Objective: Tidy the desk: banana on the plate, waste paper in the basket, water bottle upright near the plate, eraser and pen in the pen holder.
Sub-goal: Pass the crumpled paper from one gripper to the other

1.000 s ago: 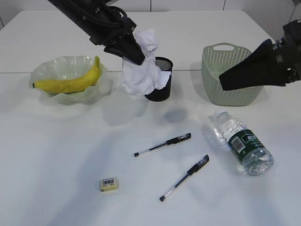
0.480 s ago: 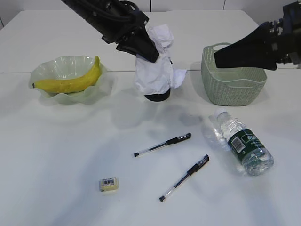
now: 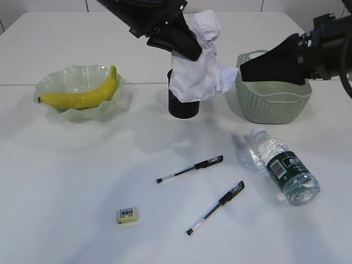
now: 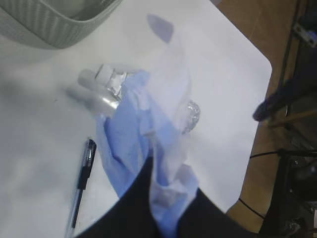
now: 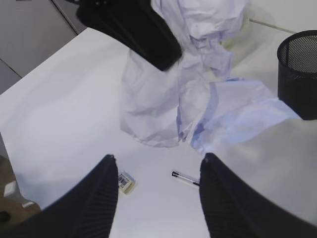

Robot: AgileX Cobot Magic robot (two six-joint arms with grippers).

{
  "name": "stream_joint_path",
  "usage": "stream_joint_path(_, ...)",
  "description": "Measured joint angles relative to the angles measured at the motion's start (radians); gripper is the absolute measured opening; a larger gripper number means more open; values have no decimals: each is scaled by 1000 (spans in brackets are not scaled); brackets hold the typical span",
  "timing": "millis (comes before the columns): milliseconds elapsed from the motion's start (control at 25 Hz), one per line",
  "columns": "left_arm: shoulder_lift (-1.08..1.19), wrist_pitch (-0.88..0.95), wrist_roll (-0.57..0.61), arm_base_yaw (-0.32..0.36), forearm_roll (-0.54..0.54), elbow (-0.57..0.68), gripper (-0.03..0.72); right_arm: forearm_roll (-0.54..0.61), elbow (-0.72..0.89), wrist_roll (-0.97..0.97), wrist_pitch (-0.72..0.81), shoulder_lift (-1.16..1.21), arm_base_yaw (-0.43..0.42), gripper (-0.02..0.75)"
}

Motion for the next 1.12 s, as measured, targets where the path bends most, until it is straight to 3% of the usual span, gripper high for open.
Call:
stream_joint_path(840, -43, 9, 1, -91, -9, 0, 1, 204, 0, -209, 3, 96, 0, 384)
stream_joint_path(960, -43, 9, 5, -99, -9, 0, 1, 204, 0, -214, 11, 96, 0, 320)
stream_joint_path(1120, -43, 9, 21, -99, -18, 0, 1, 204, 0, -215, 33, 96, 0, 169)
